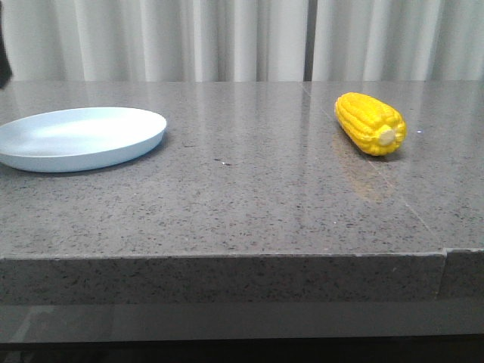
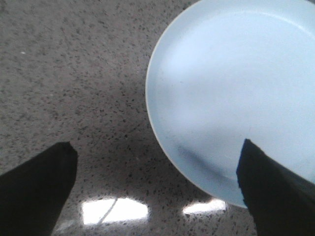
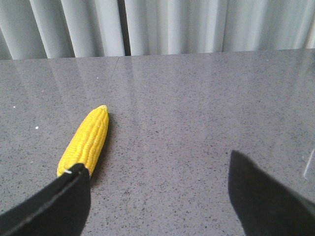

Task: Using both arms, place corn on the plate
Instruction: 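Lower the left gripper onto the rim of the pale blue plate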

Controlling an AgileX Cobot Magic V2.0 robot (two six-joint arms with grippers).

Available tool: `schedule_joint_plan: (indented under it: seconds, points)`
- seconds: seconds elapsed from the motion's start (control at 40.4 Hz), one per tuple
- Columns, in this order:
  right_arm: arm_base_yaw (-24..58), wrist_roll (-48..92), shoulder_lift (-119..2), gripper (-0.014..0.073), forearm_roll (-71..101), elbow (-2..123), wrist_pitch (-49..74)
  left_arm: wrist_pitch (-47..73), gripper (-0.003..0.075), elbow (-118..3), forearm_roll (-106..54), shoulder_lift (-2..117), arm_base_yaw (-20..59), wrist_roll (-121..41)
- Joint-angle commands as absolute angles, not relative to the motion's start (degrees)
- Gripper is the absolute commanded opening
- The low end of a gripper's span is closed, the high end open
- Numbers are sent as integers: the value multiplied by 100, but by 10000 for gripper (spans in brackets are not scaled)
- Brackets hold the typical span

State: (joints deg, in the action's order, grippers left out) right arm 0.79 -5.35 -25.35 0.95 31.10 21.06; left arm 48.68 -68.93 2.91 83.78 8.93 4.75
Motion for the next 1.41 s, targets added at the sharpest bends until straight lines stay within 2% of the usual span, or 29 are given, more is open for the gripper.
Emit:
schedule_joint_plan:
  seconds: [0.0,0.198,0.42,0.495,0.593,0.791,0.89,1.212,1.385]
  points:
    - [52,-509,-2605,603,52,3309,1659,5007,619,-7407,201,8756,946,470]
    - [52,-509,-2605,603,52,3309,1659,5233,619,-7794,201,9529,946,470]
    - [52,-509,-2605,603,52,3309,1659,5304,617,-7882,90,9851,946,470]
    - [52,-509,-2605,603,52,3309,1659,5281,585,-7888,62,9851,946,470]
    - [52,-509,-2605,603,52,3309,1659,5281,471,-7896,62,9851,946,470]
    - [52,-509,-2605,603,52,3309,1659,5237,118,-7896,62,9851,946,470]
    - [52,-509,-2605,603,52,3309,1659,5200,-22,-7896,58,9851,946,470]
    - [52,-509,-2605,603,52,3309,1659,5278,-20,-8672,-307,9754,1029,428]
    - [52,-509,-2605,603,52,3309,1659,5450,-20,-9347,-674,9750,1432,418]
